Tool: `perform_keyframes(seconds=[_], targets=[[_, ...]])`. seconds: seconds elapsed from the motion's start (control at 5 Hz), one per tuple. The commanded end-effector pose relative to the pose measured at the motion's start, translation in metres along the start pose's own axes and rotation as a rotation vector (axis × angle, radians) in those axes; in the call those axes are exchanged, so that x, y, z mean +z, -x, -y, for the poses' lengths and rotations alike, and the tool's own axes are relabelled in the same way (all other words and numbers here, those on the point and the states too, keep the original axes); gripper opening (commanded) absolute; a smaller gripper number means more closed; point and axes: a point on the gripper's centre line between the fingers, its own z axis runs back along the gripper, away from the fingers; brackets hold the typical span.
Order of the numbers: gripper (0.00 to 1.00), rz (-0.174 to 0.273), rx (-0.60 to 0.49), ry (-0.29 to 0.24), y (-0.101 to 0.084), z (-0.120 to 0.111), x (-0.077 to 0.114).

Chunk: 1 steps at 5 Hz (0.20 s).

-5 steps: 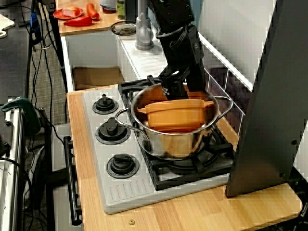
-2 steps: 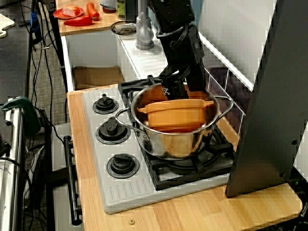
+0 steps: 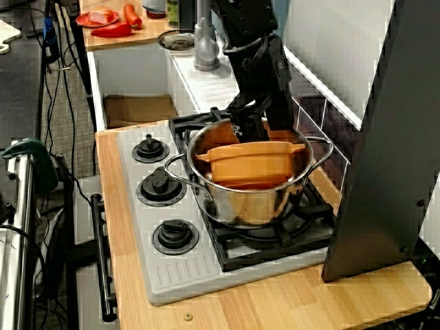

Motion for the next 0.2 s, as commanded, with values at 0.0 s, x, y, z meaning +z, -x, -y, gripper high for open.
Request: perform_keyframes(seconds=[0.0], targets=[[1.0, 0.034, -0.004, -0.023, -0.004, -0.0007, 0.0125]])
